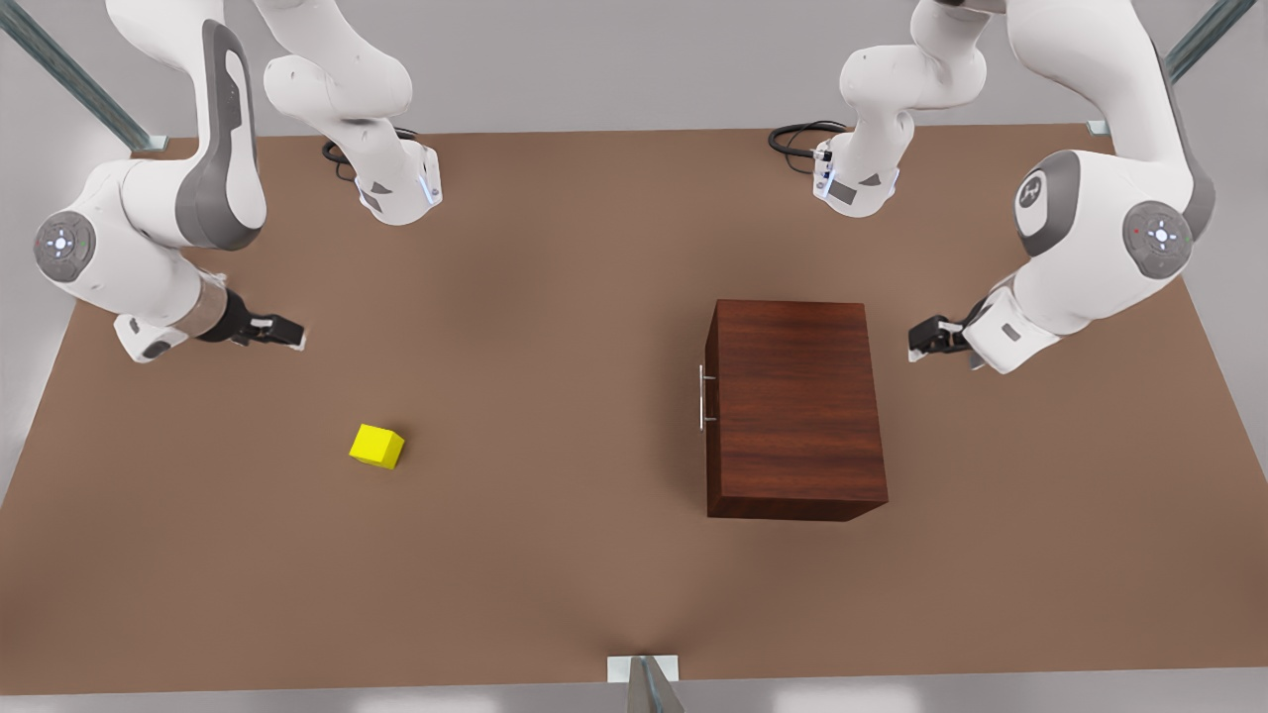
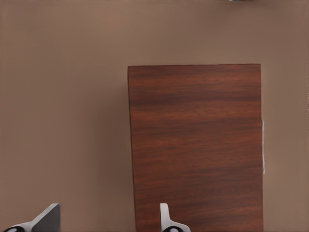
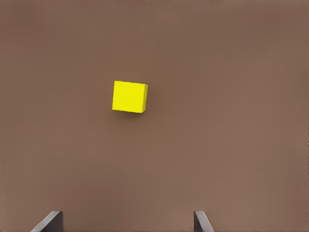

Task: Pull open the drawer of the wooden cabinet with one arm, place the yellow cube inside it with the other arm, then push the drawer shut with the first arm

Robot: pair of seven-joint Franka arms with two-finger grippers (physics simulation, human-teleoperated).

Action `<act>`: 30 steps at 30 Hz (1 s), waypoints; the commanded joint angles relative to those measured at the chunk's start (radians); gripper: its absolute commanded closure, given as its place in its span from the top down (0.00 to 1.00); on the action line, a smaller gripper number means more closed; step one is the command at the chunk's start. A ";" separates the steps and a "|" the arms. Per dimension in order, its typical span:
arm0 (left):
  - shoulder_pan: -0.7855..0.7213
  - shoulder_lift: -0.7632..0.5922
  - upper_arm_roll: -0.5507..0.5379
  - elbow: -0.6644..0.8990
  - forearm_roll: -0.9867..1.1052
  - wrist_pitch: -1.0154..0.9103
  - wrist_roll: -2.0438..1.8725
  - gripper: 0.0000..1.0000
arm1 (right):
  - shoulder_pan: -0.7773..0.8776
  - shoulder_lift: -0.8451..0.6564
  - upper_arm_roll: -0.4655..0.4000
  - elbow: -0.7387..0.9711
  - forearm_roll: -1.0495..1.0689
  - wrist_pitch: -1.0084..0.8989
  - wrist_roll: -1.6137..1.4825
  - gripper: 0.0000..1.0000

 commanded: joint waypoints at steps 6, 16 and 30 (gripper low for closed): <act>-0.125 0.003 -0.022 0.021 0.013 0.026 -0.197 1.00 | 0.015 0.009 0.000 0.012 -0.011 0.081 0.029 1.00; -0.601 0.373 -0.022 0.380 0.301 0.068 -0.940 1.00 | 0.012 0.034 0.000 0.049 -0.011 0.080 0.032 1.00; -0.619 0.517 -0.019 0.360 0.333 0.182 -1.092 1.00 | 0.015 0.048 0.002 0.055 -0.011 0.080 0.033 1.00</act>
